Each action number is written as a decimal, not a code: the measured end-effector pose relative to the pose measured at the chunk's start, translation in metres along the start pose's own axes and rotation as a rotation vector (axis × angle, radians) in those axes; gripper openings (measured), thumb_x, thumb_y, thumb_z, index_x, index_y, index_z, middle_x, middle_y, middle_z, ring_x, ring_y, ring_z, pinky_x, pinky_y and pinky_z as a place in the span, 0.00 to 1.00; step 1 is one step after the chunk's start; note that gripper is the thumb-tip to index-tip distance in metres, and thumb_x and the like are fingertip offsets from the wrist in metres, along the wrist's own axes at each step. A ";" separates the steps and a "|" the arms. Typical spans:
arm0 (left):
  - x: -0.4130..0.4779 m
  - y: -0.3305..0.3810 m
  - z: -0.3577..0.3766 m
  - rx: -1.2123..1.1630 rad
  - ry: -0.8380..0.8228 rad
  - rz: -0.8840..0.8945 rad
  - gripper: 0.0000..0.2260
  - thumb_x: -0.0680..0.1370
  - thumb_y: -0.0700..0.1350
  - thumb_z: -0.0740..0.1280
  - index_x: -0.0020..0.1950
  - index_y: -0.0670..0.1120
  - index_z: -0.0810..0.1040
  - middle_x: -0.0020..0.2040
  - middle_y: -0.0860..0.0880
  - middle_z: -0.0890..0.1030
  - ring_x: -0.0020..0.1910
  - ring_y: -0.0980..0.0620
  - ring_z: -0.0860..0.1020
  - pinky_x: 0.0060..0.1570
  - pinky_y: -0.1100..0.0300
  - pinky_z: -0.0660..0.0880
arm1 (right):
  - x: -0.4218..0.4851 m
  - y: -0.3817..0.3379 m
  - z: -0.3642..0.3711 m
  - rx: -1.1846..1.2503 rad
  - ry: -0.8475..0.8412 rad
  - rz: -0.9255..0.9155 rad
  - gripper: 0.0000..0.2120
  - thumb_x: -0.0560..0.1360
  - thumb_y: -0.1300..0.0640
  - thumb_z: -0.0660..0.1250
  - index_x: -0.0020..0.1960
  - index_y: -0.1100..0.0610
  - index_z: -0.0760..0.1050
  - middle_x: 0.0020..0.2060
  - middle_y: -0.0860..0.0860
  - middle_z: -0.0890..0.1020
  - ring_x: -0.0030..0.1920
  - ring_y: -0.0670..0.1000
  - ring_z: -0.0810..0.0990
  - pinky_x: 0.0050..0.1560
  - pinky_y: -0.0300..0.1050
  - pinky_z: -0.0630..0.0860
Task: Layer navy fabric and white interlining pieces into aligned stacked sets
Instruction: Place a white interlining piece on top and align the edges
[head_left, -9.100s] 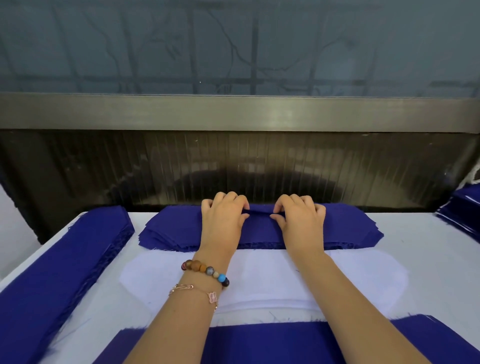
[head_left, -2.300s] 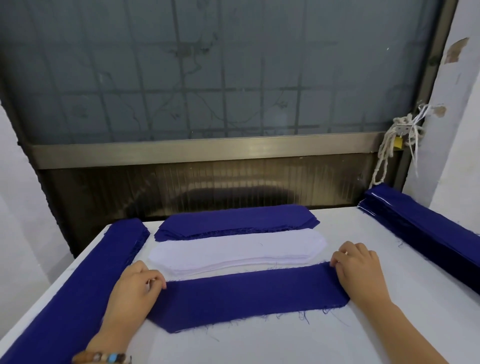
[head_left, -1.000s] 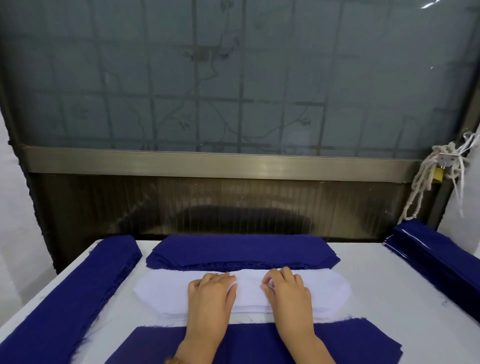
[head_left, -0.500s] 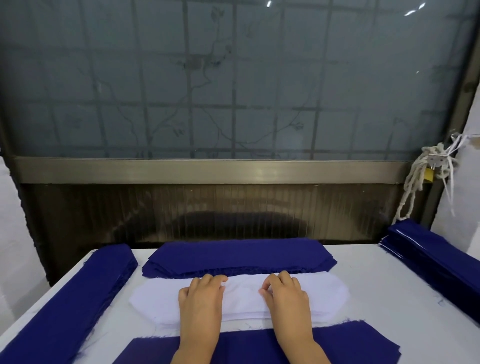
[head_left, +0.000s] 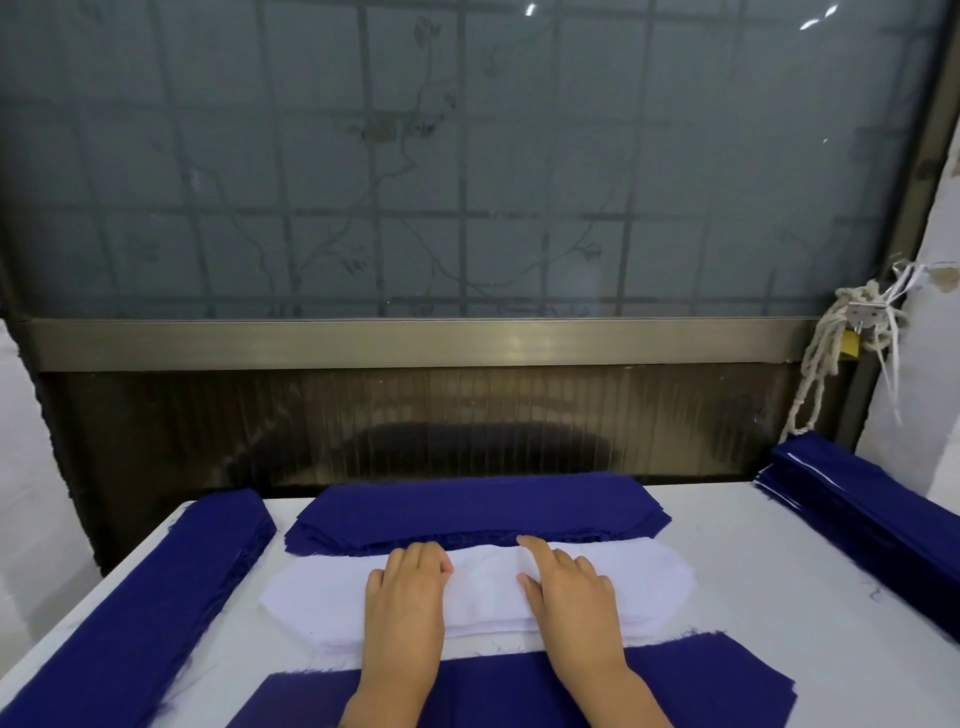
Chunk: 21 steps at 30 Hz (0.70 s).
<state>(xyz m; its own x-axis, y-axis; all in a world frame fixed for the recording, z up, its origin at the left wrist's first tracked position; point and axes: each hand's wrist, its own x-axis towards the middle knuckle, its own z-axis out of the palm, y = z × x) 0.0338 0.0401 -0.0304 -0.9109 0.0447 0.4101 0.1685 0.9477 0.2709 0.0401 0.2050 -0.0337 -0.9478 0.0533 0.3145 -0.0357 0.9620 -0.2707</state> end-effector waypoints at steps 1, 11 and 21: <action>0.000 0.001 -0.001 -0.012 0.030 -0.004 0.09 0.81 0.44 0.60 0.57 0.58 0.67 0.54 0.60 0.72 0.49 0.59 0.67 0.49 0.67 0.59 | 0.000 0.000 0.000 -0.001 -0.004 -0.004 0.24 0.82 0.45 0.53 0.76 0.42 0.52 0.68 0.45 0.71 0.65 0.47 0.71 0.63 0.42 0.69; -0.005 -0.005 -0.003 0.033 0.112 0.136 0.30 0.65 0.47 0.80 0.65 0.51 0.77 0.45 0.56 0.79 0.47 0.54 0.80 0.64 0.41 0.68 | -0.003 0.003 -0.006 0.079 0.032 -0.006 0.21 0.82 0.50 0.54 0.74 0.43 0.56 0.60 0.45 0.75 0.57 0.46 0.74 0.57 0.40 0.70; -0.004 -0.021 -0.021 -0.025 0.065 0.120 0.06 0.78 0.52 0.67 0.53 0.60 0.78 0.49 0.61 0.72 0.56 0.59 0.70 0.72 0.53 0.46 | -0.003 0.010 -0.011 0.224 0.013 0.010 0.14 0.80 0.55 0.58 0.65 0.46 0.68 0.54 0.46 0.76 0.45 0.43 0.74 0.50 0.35 0.72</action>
<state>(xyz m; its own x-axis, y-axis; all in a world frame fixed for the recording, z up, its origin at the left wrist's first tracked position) 0.0415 0.0135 -0.0191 -0.8575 0.1360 0.4962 0.2850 0.9285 0.2379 0.0458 0.2176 -0.0271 -0.9444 0.0670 0.3218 -0.0975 0.8779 -0.4688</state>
